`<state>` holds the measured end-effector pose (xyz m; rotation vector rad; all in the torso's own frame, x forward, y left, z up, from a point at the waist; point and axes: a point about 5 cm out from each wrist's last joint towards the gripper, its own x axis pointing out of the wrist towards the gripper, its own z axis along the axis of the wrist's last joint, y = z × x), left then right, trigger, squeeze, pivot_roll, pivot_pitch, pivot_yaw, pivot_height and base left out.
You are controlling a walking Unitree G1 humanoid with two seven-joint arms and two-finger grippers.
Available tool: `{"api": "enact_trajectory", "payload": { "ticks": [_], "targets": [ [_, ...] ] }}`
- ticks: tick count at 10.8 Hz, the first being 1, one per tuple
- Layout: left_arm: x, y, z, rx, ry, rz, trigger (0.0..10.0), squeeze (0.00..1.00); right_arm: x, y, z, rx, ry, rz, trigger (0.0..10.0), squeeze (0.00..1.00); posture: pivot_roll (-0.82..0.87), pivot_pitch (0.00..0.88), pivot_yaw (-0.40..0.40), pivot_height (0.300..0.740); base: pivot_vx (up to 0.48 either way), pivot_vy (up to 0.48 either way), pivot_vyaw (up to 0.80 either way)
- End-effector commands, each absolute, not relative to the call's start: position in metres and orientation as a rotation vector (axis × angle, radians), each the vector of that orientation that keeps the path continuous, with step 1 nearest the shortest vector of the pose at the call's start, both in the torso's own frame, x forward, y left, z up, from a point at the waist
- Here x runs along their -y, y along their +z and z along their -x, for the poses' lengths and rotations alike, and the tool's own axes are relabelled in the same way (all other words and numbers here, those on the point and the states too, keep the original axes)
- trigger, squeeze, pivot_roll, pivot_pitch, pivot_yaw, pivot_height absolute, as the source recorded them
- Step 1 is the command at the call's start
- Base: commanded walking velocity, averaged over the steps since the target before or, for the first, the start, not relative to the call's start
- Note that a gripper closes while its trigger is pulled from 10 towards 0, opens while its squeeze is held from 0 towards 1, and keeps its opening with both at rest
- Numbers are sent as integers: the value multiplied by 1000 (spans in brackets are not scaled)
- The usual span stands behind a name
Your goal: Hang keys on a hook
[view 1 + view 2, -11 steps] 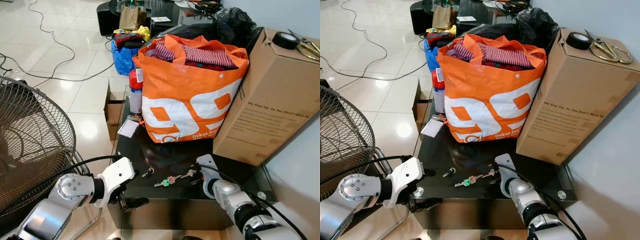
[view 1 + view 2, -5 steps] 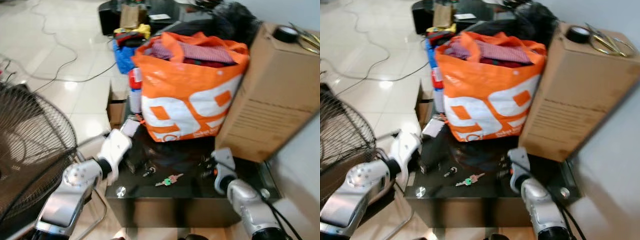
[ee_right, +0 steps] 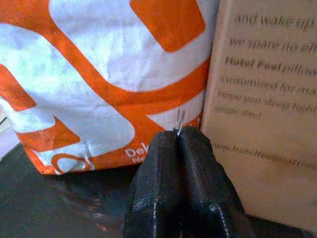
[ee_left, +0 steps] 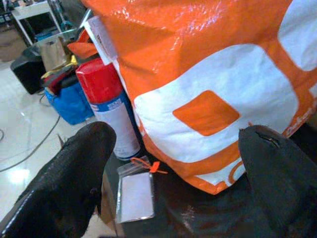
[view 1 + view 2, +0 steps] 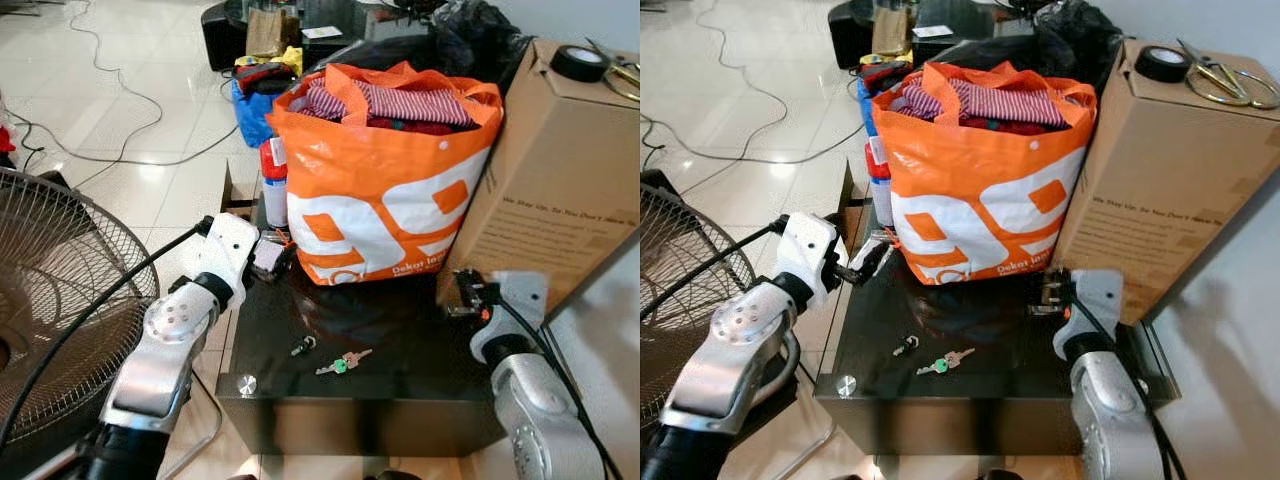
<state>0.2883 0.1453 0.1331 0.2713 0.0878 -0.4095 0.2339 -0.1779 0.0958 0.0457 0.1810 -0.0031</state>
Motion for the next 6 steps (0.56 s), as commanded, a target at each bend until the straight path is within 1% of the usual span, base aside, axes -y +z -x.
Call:
{"api": "enact_trajectory", "payload": {
  "ticks": [1, 4, 6],
  "targets": [
    [-144, 133, -290, -82, -403, -298, 10000, 0, 181, 101, -236, -177, -29, -43, 10000, 0, -74, 0, 29, 740, 0, 0, 0],
    [-148, 129, -292, -80, -377, -310, 10000, 0, 184, 108, -243, -182, -35, -14, 10000, 0, -92, 0, 26, 740, 0, 0, 0],
    [-150, 127, -294, -81, -364, -306, 10000, 0, 189, 111, -247, -186, -41, 3, 10000, 0, -96, 0, 30, 740, -242, 0, 0]
  ]
}}
